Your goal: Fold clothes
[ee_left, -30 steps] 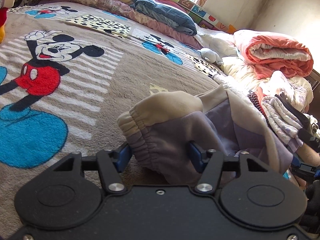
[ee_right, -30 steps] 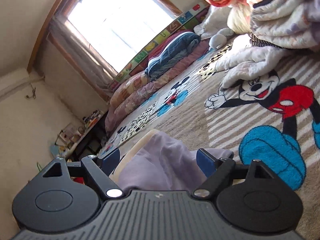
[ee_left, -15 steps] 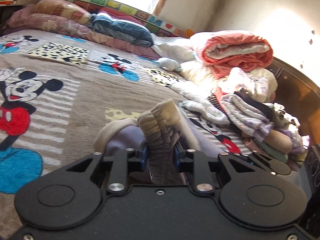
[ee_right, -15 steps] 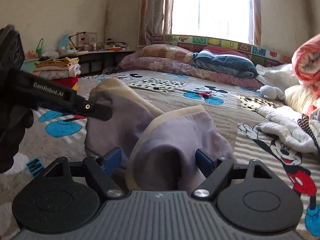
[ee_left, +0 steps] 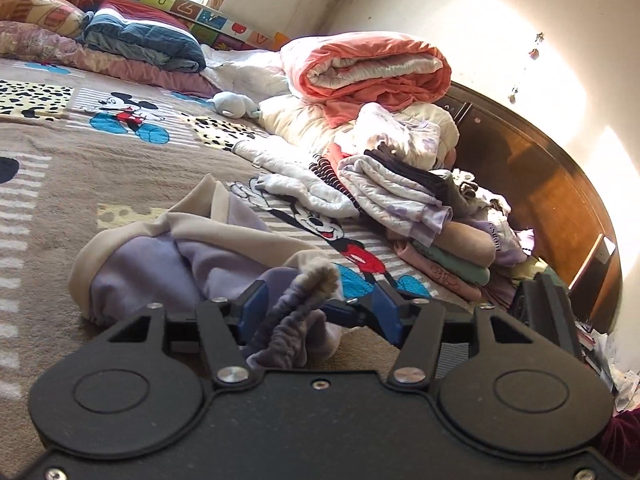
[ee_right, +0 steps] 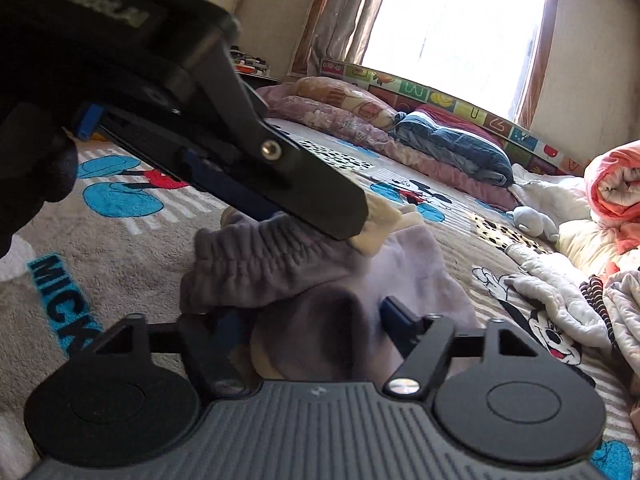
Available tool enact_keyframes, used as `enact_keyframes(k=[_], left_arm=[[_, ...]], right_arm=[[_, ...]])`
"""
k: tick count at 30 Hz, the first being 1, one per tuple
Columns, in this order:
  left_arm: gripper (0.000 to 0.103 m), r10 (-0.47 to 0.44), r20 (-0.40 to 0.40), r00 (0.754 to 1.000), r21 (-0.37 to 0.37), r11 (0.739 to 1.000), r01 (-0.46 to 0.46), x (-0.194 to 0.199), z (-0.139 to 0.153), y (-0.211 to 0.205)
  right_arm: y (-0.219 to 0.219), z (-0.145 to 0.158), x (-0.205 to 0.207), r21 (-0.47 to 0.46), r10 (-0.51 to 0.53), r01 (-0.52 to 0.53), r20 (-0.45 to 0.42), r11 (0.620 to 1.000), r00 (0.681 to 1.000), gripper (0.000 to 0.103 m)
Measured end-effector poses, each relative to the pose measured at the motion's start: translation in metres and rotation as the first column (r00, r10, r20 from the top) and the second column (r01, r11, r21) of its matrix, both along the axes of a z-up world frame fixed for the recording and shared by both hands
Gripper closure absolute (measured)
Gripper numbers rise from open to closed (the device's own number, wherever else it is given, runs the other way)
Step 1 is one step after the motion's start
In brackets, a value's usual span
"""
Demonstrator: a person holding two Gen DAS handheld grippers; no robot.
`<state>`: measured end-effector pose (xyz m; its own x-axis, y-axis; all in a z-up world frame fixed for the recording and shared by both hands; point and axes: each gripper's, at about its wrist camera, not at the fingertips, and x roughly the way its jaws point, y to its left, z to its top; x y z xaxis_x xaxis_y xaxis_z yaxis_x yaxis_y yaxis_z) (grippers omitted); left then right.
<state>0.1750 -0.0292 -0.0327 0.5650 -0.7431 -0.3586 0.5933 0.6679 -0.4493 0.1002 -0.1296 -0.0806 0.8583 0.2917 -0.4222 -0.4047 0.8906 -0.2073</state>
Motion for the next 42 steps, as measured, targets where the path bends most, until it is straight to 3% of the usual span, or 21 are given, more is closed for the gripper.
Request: enact_keyframes(k=[3, 7, 9, 11, 14, 16, 17, 19, 20, 21, 24, 27, 29, 31, 33, 34, 37, 39, 42], left_arm=[[0.046, 0.049, -0.011, 0.999, -0.022, 0.999, -0.049, 0.004, 0.0, 0.012], [0.046, 0.187, -0.074, 0.98, -0.076, 0.978, -0.192, 0.015, -0.006, 0.039], [0.046, 0.278, -0.139, 0.951, -0.073, 0.954, -0.289, 0.023, -0.014, 0.051], [0.046, 0.365, -0.217, 0.906, -0.049, 0.922, -0.383, 0.032, -0.028, 0.064], [0.046, 0.425, -0.297, 0.855, -0.027, 0.891, -0.453, 0.041, -0.046, 0.073], [0.046, 0.416, -0.316, 0.853, -0.039, 0.892, -0.45, 0.045, -0.051, 0.071], [0.046, 0.409, -0.32, 0.855, -0.044, 0.895, -0.444, 0.047, -0.052, 0.07], [0.046, 0.396, -0.32, 0.861, -0.051, 0.9, -0.433, 0.05, -0.052, 0.066], [0.046, 0.39, -0.322, 0.863, -0.057, 0.902, -0.428, 0.052, -0.052, 0.065], [0.046, 0.384, -0.331, 0.862, -0.066, 0.902, -0.427, 0.052, -0.053, 0.065], [0.046, 0.384, -0.35, 0.854, -0.062, 0.901, -0.43, 0.057, -0.059, 0.06], [0.046, 0.385, -0.356, 0.851, -0.064, 0.899, -0.433, 0.066, -0.064, 0.054], [0.047, 0.382, -0.355, 0.853, -0.074, 0.898, -0.433, 0.073, -0.067, 0.049], [0.064, 0.38, -0.351, 0.856, -0.077, 0.899, -0.431, 0.077, -0.068, 0.046], [0.073, 0.383, -0.346, 0.856, -0.072, 0.899, -0.432, 0.076, -0.068, 0.045], [0.08, 0.385, -0.344, 0.856, -0.07, 0.899, -0.433, 0.075, -0.067, 0.045], [0.09, 0.387, -0.334, 0.859, -0.072, 0.899, -0.433, 0.071, -0.063, 0.045], [0.094, 0.383, -0.325, 0.864, -0.084, 0.899, -0.43, 0.068, -0.057, 0.046], [0.096, 0.381, -0.314, 0.869, -0.116, 0.894, -0.434, 0.061, -0.047, 0.051]], right_arm=[[-0.021, 0.005, 0.011, 0.112, -0.049, 0.053, -0.038, 0.992, 0.998, 0.082], [-0.056, 0.007, 0.023, 0.246, -0.132, 0.15, -0.088, 0.958, 0.987, 0.086], [-0.077, 0.007, 0.029, 0.338, -0.17, 0.204, -0.127, 0.919, 0.977, 0.086], [-0.097, 0.005, 0.036, 0.393, -0.214, 0.263, -0.164, 0.881, 0.963, 0.087], [-0.126, 0.0, 0.046, 0.473, -0.237, 0.323, -0.233, 0.82, 0.943, 0.086], [-0.14, -0.004, 0.045, 0.564, -0.18, 0.304, -0.265, 0.768, 0.947, 0.082], [-0.138, -0.003, 0.044, 0.572, -0.16, 0.289, -0.265, 0.768, 0.951, 0.078], [-0.133, -0.002, 0.042, 0.589, -0.119, 0.259, -0.266, 0.765, 0.957, 0.051], [-0.13, -0.001, 0.041, 0.593, -0.102, 0.245, -0.264, 0.767, 0.959, 0.025], [-0.122, 0.001, 0.04, 0.574, -0.096, 0.232, -0.257, 0.785, 0.962, 0.015], [-0.087, 0.001, 0.037, 0.472, -0.057, 0.171, -0.245, 0.865, 0.968, 0.015], [-0.036, -0.005, 0.028, 0.27, -0.054, 0.11, -0.207, 0.957, 0.977, 0.012], [-0.011, -0.011, 0.025, 0.148, -0.079, 0.104, -0.167, 0.983, 0.983, 0.012], [0.003, -0.016, 0.028, 0.066, -0.114, 0.125, -0.149, 0.99, 0.982, 0.014], [0.007, -0.021, 0.033, 0.022, -0.154, 0.158, -0.136, 0.987, 0.979, 0.034], [0.007, -0.023, 0.034, 0.013, -0.161, 0.164, -0.127, 0.986, 0.979, 0.037], [0.002, -0.021, 0.034, 0.012, -0.176, 0.178, -0.116, 0.984, 0.978, 0.058], [-0.004, -0.014, 0.033, 0.024, -0.183, 0.187, -0.11, 0.982, 0.977, 0.079], [-0.016, 0.002, 0.03, 0.084, -0.195, 0.205, -0.122, 0.975, 0.973, 0.084]])
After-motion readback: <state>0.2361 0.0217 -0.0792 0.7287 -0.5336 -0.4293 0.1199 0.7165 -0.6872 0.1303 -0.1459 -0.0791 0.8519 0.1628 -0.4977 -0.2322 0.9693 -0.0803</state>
